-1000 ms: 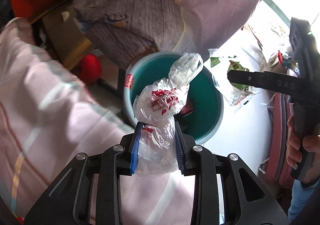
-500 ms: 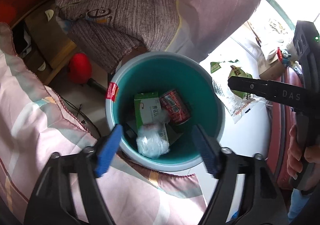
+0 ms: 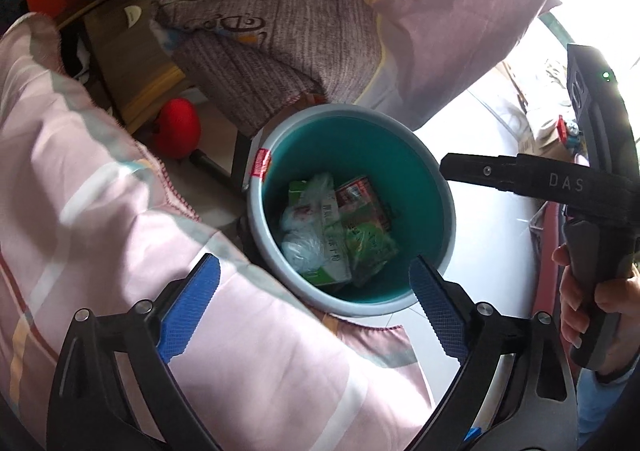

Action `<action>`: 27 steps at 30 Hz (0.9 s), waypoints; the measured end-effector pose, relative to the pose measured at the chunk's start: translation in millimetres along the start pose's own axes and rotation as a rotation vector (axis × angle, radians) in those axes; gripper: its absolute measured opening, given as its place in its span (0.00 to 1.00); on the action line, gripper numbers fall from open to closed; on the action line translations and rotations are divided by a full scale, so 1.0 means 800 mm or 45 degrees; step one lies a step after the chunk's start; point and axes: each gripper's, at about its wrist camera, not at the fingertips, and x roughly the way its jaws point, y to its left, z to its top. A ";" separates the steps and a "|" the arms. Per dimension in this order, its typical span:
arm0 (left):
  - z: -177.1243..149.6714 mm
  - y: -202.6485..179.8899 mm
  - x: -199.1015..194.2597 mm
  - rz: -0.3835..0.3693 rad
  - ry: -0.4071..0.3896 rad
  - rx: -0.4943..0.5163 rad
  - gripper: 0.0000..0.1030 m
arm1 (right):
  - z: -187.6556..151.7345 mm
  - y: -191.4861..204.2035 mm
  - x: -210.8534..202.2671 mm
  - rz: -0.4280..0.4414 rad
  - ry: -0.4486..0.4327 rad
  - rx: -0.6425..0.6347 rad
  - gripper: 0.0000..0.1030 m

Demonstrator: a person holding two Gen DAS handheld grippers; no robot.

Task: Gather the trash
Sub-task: 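Move both tools back to the table toward the red foil wrapper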

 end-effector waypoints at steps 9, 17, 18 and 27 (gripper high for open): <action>-0.018 0.018 -0.034 0.005 -0.051 -0.033 0.93 | -0.014 0.026 -0.007 -0.034 0.030 -0.031 0.81; -0.053 0.050 -0.087 0.039 -0.123 -0.093 0.94 | -0.035 0.075 -0.019 -0.018 0.058 -0.095 0.86; -0.060 0.055 -0.095 0.044 -0.134 -0.104 0.94 | -0.039 0.083 -0.020 -0.017 0.058 -0.107 0.86; -0.129 0.118 -0.173 0.147 -0.220 -0.211 0.95 | -0.075 0.181 -0.027 0.047 0.092 -0.272 0.86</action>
